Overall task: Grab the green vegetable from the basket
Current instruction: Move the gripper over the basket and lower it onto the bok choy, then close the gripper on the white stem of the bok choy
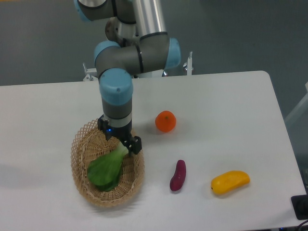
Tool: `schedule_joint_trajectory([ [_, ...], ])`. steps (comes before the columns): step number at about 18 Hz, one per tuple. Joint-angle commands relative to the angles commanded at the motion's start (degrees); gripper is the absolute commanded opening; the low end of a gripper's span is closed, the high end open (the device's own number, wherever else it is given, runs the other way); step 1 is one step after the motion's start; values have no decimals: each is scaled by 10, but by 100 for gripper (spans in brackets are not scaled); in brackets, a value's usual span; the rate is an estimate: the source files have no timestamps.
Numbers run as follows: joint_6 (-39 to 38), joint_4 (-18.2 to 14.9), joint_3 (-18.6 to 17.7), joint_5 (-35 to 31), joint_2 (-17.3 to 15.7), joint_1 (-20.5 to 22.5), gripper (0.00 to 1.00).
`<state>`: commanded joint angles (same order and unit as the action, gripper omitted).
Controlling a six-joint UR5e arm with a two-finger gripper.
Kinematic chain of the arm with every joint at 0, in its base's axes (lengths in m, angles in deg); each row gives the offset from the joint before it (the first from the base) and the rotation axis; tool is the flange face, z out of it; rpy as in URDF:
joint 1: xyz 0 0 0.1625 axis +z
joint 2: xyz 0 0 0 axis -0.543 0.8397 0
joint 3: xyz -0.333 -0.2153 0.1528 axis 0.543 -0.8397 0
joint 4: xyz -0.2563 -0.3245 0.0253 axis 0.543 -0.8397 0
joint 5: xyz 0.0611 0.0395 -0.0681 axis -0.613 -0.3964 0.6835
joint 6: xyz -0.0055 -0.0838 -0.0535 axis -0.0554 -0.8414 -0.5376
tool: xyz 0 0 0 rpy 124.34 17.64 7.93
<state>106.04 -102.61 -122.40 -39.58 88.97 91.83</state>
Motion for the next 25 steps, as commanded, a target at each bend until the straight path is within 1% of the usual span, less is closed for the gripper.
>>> schedule_joint_trajectory([
  [2, 1, 13, -2, -2, 4, 0, 100],
  [6, -3, 21, -7, -3, 17, -6, 100],
  [8, -2, 30, -6, -5, 17, -6, 100],
  [12, -3, 33, -11, -14, 24, -6, 100],
  [20, -4, 43, -18, -20, 25, -7, 100],
  [21, -4, 54, -18, -23, 25, -7, 98],
  [22, -4, 67, -18, -25, 26, -7, 88],
  [24, -2, 70, -18, -26, 27, -8, 68],
  [25, 0, 69, -16, -26, 28, -7, 64],
])
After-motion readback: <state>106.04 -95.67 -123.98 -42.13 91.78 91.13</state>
